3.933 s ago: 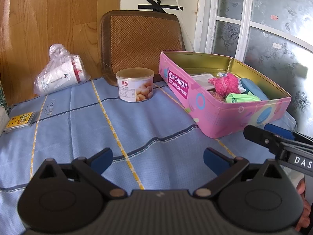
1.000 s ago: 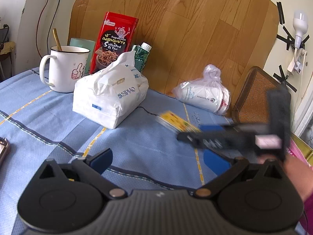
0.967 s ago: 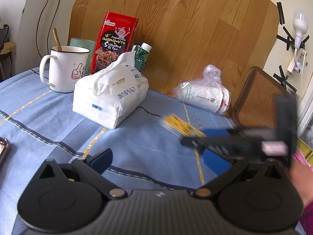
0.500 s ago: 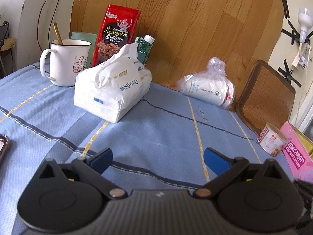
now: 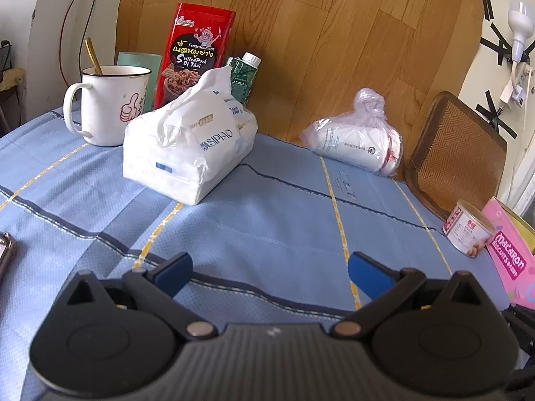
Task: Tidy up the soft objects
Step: 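Grasp the yellow card pack with the right gripper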
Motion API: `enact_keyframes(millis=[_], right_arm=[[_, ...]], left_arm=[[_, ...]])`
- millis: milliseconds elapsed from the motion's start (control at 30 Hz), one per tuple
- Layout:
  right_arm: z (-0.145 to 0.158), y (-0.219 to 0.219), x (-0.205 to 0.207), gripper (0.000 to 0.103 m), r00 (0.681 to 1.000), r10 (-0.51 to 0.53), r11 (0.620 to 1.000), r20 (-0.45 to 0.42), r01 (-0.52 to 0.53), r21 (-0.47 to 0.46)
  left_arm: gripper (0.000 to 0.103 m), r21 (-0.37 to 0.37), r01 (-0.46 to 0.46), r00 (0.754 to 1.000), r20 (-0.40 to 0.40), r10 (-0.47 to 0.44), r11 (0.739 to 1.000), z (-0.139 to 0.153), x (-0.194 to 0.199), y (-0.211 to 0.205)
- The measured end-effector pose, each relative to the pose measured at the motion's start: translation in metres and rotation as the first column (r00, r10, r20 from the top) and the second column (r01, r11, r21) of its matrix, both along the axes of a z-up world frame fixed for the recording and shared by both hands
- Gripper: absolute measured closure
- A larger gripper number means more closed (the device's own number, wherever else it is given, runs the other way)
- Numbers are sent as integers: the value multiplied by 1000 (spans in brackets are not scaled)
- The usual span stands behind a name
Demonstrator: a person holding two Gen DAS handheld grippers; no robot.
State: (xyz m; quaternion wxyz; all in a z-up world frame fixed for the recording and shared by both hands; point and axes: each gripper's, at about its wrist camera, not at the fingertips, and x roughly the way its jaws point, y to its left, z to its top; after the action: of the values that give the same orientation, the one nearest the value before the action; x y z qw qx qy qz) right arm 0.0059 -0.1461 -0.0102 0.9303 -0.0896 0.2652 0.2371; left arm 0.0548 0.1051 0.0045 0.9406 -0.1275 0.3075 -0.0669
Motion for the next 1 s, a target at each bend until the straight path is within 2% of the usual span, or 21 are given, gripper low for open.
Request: enact_keyframes(millis=[267,633,700,1000], right_arm=[[0,0,1,34,1000,-6,1000,-3,6,4],[0,1,-1,37,1000,1,1000,2,-1,3],[1,0,-1,37,1000,1,1000,-14,0,22],[5,-14,-15,37,991,3,975,-135,27,218]], left_arm=[[0,-2,3,1000,1,-3,1000,0,0,0],[0,-3,5,1000,1,-5,1000,0,0,0],[0,-5,6,1000,-1,-6,1000,0,0,0],[0,-25,23,1000,-6,-24,999,0,2,1]])
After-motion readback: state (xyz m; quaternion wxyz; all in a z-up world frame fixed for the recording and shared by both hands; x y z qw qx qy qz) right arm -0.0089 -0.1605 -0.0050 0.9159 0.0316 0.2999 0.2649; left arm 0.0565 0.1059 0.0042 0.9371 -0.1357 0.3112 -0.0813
